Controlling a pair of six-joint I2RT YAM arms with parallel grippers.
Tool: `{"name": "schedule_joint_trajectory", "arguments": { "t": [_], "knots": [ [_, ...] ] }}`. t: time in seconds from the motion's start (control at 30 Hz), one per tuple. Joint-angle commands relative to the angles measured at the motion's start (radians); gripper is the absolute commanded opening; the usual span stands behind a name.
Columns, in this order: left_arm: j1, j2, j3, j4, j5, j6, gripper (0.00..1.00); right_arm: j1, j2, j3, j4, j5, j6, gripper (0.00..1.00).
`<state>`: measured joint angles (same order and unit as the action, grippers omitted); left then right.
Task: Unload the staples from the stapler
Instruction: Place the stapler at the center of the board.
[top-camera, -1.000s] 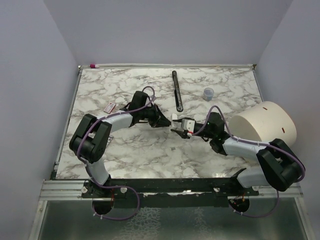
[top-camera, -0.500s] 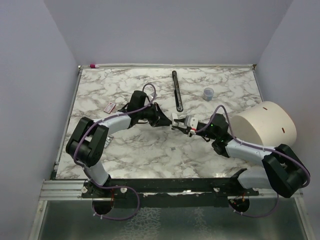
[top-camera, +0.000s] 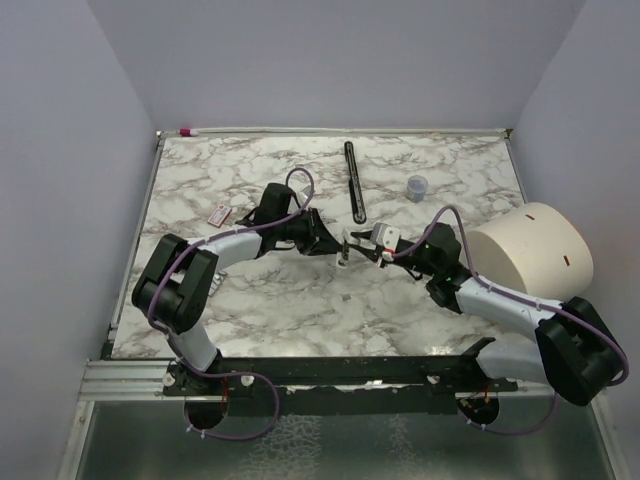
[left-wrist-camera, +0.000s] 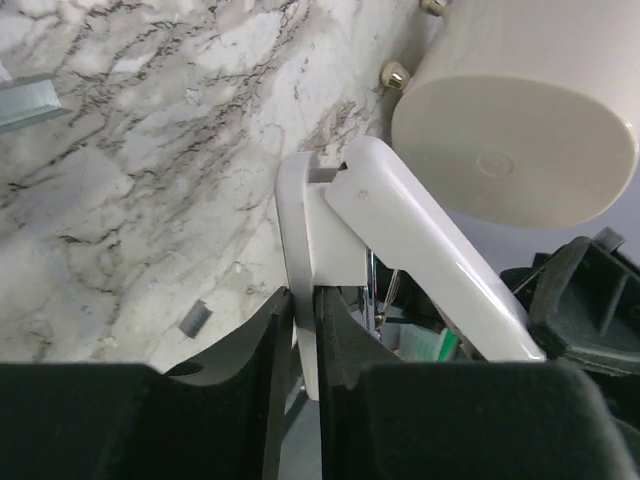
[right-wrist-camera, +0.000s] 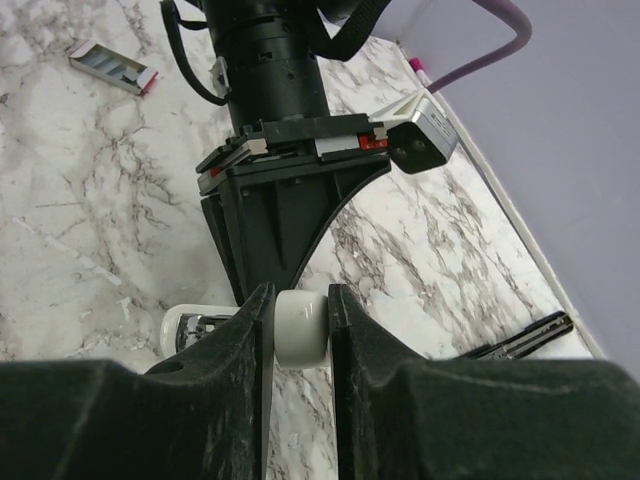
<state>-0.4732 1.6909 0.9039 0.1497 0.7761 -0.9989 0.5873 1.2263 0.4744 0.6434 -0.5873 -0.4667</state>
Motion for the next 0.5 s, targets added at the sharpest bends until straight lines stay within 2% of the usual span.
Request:
{"name": "schedule_joint_trajectory", "arguments": {
  "t": [0.0,0.07,0.13,0.27,0.47],
  "knots": [
    [-0.007,-0.004,0.054,-0.009,0.001,0.084,0.32,-0.007,-0.007,0.040,-0.060,0.107,0.019,0.01],
    [-0.005,-0.020,0.050,-0.027,-0.028,0.116,0.47,-0.006,-0.005,0.040,-0.052,0.137,0.025,0.01],
    [-0.001,-0.031,0.050,-0.044,-0.043,0.146,0.54,-0.006,0.002,0.038,-0.048,0.177,0.024,0.01],
    [0.017,-0.049,0.053,-0.071,-0.053,0.188,0.57,-0.015,0.016,0.047,-0.048,0.240,0.019,0.01],
    [0.051,-0.107,0.121,-0.214,-0.143,0.327,0.61,-0.057,0.090,0.123,-0.084,0.354,-0.017,0.01]
  ]
}}
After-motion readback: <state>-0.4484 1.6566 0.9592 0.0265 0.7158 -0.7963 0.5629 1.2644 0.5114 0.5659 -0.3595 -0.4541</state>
